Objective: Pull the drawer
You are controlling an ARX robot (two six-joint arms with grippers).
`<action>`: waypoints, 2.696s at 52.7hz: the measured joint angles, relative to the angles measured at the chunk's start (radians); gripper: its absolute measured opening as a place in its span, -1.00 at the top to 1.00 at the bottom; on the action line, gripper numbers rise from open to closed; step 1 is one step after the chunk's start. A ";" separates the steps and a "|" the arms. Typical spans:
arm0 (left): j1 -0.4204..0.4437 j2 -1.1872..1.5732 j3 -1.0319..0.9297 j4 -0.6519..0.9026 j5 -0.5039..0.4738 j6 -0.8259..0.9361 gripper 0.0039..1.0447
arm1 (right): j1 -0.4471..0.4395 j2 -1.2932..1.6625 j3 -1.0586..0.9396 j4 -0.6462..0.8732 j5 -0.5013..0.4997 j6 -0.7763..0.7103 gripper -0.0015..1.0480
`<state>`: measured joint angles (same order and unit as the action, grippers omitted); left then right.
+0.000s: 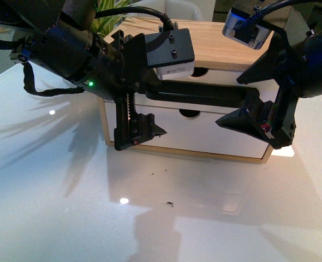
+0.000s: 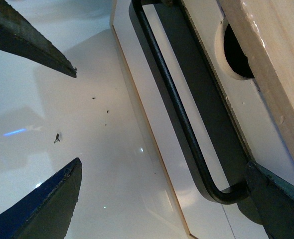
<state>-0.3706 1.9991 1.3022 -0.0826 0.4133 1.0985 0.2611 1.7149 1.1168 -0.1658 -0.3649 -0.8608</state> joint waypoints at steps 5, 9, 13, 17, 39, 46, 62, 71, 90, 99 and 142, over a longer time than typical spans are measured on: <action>0.000 0.017 0.009 -0.003 -0.023 0.046 -0.87 | 0.000 0.019 0.008 0.008 0.002 0.004 -0.83; -0.001 0.019 0.010 -0.003 -0.024 0.057 -0.87 | 0.001 0.024 0.011 0.014 0.001 0.004 -0.83; -0.001 0.021 0.012 -0.008 -0.024 0.063 -0.87 | 0.001 0.028 0.014 0.016 0.001 0.004 -0.83; -0.002 0.023 0.019 -0.025 -0.023 0.073 -0.87 | 0.001 0.034 0.019 0.023 0.002 0.004 -0.83; -0.006 0.023 0.027 -0.057 0.003 0.077 -0.87 | 0.023 0.122 0.053 0.071 0.000 0.021 -0.83; -0.005 0.024 0.027 -0.056 0.005 0.075 -0.87 | 0.024 0.154 0.056 0.080 -0.002 0.031 -0.83; -0.006 0.031 0.027 -0.042 0.003 0.071 -0.87 | 0.023 0.172 0.056 0.093 0.002 0.028 -0.83; -0.008 0.031 0.027 -0.053 0.002 0.077 -0.87 | 0.020 0.172 0.067 0.050 0.002 0.007 -0.83; -0.019 -0.014 0.010 -0.209 0.008 0.176 -0.87 | 0.013 0.126 0.053 -0.106 -0.066 -0.069 -0.83; -0.023 -0.082 -0.077 -0.225 0.035 0.199 -0.87 | 0.023 0.052 -0.025 -0.139 -0.096 -0.086 -0.83; -0.064 -0.362 -0.423 0.077 0.089 0.000 -0.87 | 0.056 -0.259 -0.268 -0.090 -0.169 0.066 -0.83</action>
<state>-0.4343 1.6367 0.8791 -0.0059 0.5026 1.0985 0.3168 1.4555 0.8490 -0.2554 -0.5343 -0.7944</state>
